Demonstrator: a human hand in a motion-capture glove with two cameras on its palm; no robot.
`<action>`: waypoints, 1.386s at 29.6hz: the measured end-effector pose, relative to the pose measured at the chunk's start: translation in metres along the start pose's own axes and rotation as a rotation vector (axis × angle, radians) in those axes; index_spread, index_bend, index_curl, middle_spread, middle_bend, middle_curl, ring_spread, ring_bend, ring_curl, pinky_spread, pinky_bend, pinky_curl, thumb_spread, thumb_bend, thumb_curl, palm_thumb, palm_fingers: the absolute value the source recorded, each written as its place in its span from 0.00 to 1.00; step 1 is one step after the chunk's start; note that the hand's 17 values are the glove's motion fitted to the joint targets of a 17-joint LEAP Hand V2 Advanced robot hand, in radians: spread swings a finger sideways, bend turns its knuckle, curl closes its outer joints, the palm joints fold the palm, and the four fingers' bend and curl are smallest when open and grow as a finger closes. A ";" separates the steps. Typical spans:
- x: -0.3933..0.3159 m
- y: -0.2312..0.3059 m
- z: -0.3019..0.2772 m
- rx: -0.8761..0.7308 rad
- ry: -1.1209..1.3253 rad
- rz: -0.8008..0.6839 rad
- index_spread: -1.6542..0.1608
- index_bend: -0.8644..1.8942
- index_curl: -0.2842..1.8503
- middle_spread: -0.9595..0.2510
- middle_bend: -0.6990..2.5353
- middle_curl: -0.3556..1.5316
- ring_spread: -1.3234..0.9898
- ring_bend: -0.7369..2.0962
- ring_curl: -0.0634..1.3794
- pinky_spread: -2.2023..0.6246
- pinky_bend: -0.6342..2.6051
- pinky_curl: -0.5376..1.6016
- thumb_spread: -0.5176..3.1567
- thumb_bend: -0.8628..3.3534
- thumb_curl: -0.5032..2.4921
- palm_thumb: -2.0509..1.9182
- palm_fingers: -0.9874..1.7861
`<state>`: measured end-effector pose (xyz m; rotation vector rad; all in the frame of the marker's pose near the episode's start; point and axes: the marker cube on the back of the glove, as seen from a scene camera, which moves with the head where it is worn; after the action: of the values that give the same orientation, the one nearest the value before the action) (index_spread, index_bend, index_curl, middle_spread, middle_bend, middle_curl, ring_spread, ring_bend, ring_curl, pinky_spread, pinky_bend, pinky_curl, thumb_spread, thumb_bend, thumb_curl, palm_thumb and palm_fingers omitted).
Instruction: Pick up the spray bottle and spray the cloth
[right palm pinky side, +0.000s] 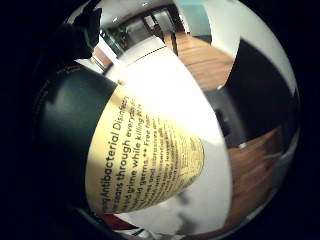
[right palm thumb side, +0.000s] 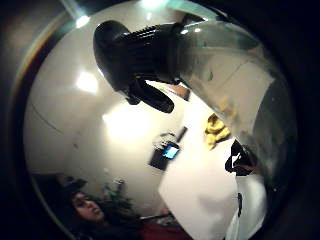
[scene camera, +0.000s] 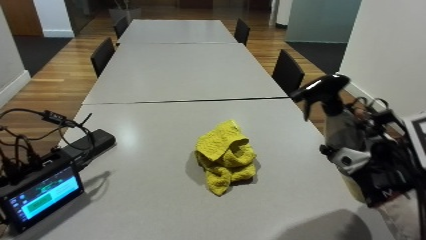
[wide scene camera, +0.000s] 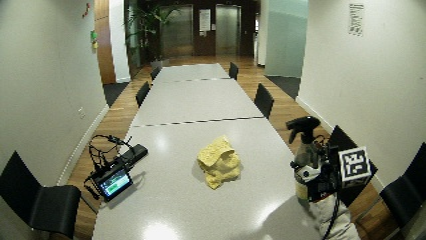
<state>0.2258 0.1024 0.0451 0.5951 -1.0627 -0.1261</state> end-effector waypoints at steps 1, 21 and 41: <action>-0.007 -0.007 0.002 -0.016 0.072 -0.032 0.76 0.36 0.28 0.80 0.33 0.39 0.57 0.45 0.32 0.82 0.32 0.39 0.36 0.25 0.35 0.79 0.59; -0.029 -0.099 0.014 -0.070 1.142 -0.201 0.76 0.36 0.28 0.79 0.31 0.41 0.55 0.44 0.33 0.81 0.31 0.41 0.36 0.23 0.38 0.79 0.60; -0.092 -0.131 -0.013 0.125 -0.089 0.043 0.76 0.36 0.27 0.79 0.31 0.43 0.56 0.42 0.33 0.81 0.29 0.42 0.37 0.21 0.39 0.80 0.58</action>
<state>0.2151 0.0324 -0.0998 0.6834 -1.1748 -0.0493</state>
